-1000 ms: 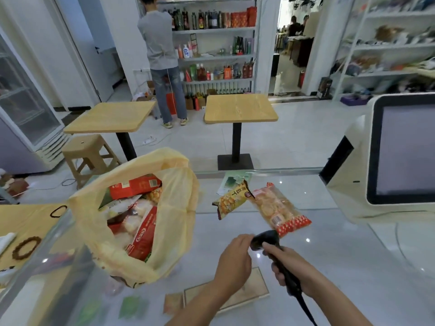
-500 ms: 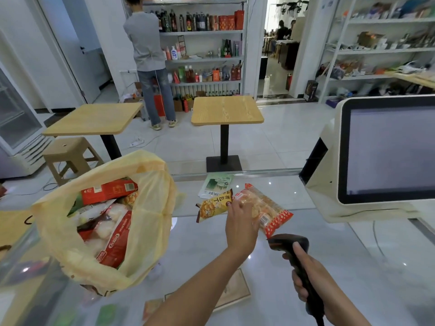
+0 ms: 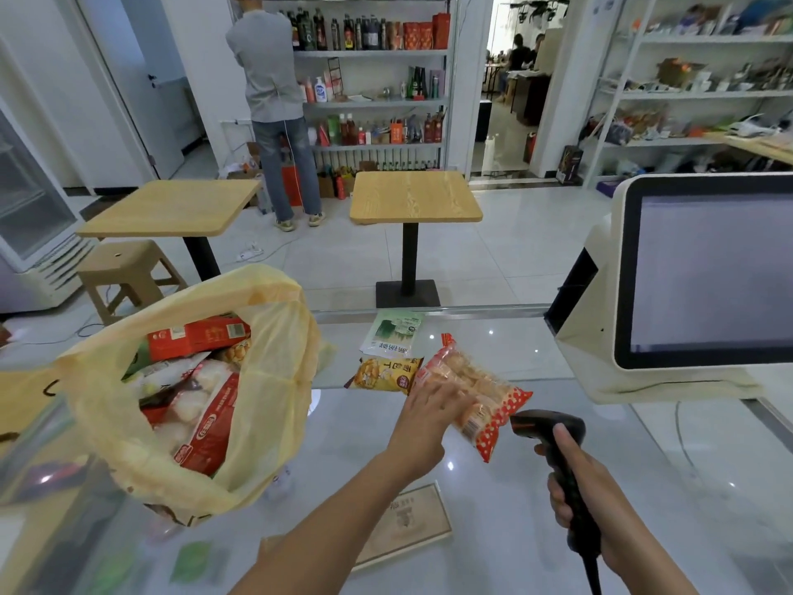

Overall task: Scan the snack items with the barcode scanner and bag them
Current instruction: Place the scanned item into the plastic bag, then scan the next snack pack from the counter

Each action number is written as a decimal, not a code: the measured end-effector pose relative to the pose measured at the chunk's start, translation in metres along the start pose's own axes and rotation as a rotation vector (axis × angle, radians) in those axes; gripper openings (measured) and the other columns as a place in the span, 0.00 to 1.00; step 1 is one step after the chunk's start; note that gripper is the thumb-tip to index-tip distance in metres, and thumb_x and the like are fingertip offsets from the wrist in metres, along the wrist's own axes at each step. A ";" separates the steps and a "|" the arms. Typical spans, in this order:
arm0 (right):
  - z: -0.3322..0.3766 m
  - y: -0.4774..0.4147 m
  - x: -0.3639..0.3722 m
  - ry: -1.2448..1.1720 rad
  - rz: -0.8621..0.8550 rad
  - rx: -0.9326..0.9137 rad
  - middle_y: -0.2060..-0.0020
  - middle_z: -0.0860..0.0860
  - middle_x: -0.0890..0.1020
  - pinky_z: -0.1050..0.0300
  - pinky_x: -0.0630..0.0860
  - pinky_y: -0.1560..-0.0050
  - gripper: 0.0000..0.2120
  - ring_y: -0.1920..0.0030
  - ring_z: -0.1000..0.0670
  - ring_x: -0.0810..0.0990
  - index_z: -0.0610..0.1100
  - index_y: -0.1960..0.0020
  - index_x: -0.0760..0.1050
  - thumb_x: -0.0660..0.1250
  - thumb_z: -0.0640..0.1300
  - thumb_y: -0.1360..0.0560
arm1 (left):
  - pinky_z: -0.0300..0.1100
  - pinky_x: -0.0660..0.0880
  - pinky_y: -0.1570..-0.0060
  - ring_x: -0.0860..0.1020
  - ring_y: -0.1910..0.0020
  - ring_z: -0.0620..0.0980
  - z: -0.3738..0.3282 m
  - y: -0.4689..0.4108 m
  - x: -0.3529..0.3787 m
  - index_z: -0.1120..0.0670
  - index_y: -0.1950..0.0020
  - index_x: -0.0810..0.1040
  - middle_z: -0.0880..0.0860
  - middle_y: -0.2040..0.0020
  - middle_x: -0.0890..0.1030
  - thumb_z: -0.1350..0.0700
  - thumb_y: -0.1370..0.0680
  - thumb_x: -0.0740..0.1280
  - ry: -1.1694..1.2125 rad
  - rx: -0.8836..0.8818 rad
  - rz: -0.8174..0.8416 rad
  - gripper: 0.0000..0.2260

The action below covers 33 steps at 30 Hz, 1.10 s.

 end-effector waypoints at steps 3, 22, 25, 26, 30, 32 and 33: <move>0.005 -0.002 0.000 0.006 -0.010 -0.015 0.78 0.47 0.69 0.64 0.61 0.78 0.27 0.80 0.50 0.66 0.37 0.48 0.74 0.61 0.62 0.25 | 0.45 0.51 0.29 0.58 0.29 0.49 -0.006 0.020 0.002 0.45 0.30 0.70 0.48 0.30 0.68 0.72 0.33 0.57 0.113 0.062 -0.098 0.35; -0.011 0.017 0.045 0.105 0.145 -0.073 0.76 0.45 0.70 0.61 0.63 0.80 0.21 0.80 0.50 0.66 0.38 0.59 0.70 0.64 0.57 0.26 | 0.41 0.74 0.62 0.80 0.53 0.53 0.056 0.059 -0.029 0.49 0.33 0.68 0.55 0.43 0.77 0.51 0.19 0.60 0.623 -0.631 -0.349 0.15; -0.014 0.017 0.053 0.138 0.145 -0.089 0.77 0.45 0.70 0.61 0.63 0.80 0.20 0.81 0.49 0.66 0.38 0.60 0.71 0.63 0.56 0.24 | 0.39 0.70 0.76 0.80 0.71 0.55 0.059 0.074 -0.051 0.58 0.42 0.73 0.58 0.61 0.83 0.56 0.19 0.58 1.188 -0.834 -0.326 0.09; -0.015 0.017 0.055 0.148 0.144 -0.090 0.78 0.45 0.70 0.61 0.64 0.79 0.20 0.81 0.49 0.66 0.38 0.60 0.71 0.64 0.57 0.24 | 0.38 0.68 0.77 0.78 0.75 0.54 0.060 0.080 -0.058 0.60 0.45 0.74 0.58 0.64 0.82 0.55 0.19 0.57 1.234 -0.883 -0.270 0.11; -0.014 0.015 0.063 0.211 0.094 -0.099 0.78 0.45 0.70 0.61 0.65 0.80 0.22 0.82 0.49 0.67 0.37 0.55 0.72 0.63 0.58 0.24 | 0.36 0.68 0.76 0.73 0.78 0.49 0.070 0.101 -0.062 0.61 0.54 0.75 0.61 0.64 0.83 0.52 0.19 0.56 1.133 -1.012 -0.075 0.15; -0.011 0.012 0.067 0.245 0.046 -0.104 0.79 0.47 0.69 0.64 0.63 0.81 0.21 0.83 0.51 0.66 0.38 0.53 0.72 0.63 0.58 0.23 | 0.39 0.70 0.75 0.74 0.78 0.49 0.076 0.109 -0.057 0.58 0.57 0.71 0.57 0.69 0.81 0.50 0.19 0.57 0.919 -1.013 -0.061 0.13; -0.010 0.010 0.067 0.254 0.026 -0.114 0.80 0.48 0.69 0.65 0.62 0.82 0.20 0.83 0.51 0.66 0.38 0.53 0.72 0.63 0.58 0.23 | 0.42 0.72 0.71 0.75 0.75 0.49 0.077 0.113 -0.054 0.57 0.58 0.69 0.54 0.69 0.80 0.49 0.19 0.57 0.738 -0.989 -0.041 0.14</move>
Point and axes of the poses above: each hand's wrist, its own y-axis away from the middle knuckle, its own x-axis out of the palm, z = x × y, the point moved 1 cm from there along -y, towards the middle knuckle
